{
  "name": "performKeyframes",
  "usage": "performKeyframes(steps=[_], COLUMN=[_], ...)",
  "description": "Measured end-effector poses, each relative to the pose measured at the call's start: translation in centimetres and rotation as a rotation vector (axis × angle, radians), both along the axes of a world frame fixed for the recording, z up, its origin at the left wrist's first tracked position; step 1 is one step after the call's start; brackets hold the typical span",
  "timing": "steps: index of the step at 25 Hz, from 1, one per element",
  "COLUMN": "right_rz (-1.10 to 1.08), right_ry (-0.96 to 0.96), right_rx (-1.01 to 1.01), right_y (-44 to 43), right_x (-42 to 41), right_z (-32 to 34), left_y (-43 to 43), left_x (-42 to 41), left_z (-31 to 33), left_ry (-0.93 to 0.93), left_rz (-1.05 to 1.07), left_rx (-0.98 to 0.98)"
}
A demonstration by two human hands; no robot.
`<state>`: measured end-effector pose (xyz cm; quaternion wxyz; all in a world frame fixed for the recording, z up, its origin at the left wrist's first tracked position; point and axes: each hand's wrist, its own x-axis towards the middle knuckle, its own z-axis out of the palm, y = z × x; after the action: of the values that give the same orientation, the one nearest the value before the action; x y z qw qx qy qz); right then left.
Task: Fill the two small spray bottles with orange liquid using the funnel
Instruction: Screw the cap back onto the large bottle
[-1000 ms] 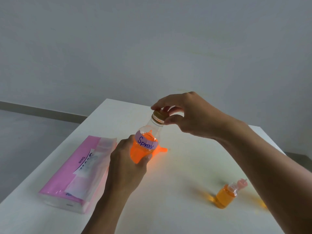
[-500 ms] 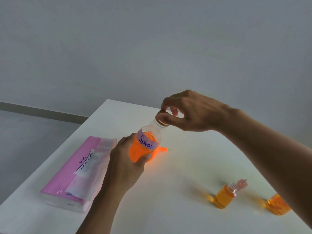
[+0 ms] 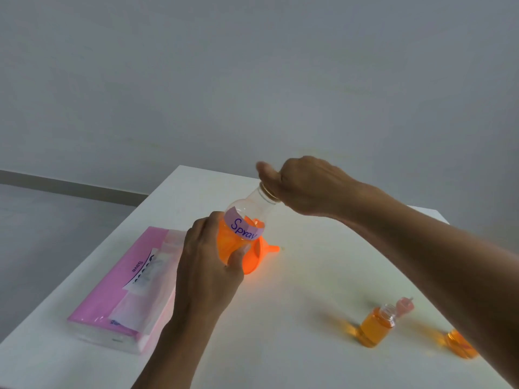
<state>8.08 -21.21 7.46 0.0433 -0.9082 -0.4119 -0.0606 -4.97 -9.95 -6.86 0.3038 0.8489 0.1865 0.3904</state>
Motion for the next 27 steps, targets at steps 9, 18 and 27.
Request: performKeyframes(steps=[9,18,27], right_rz=[0.011,-0.191,-0.314], right_ry=[0.076,0.379,0.36], right_rx=[0.106,-0.089,0.244], right_y=[1.0,-1.4,-0.9], right_x=[-0.1,3.3,2.2], right_z=[-1.7,-11.0,-16.5], left_y=[-0.4,0.9,1.0], left_x=[1.1,1.9,3.3], left_z=[-0.6,-0.4,-1.2], left_ry=[0.054,-0.022,-0.058], left_rz=[0.054,0.104,0.12], left_rx=[0.006,-0.275,-0.305])
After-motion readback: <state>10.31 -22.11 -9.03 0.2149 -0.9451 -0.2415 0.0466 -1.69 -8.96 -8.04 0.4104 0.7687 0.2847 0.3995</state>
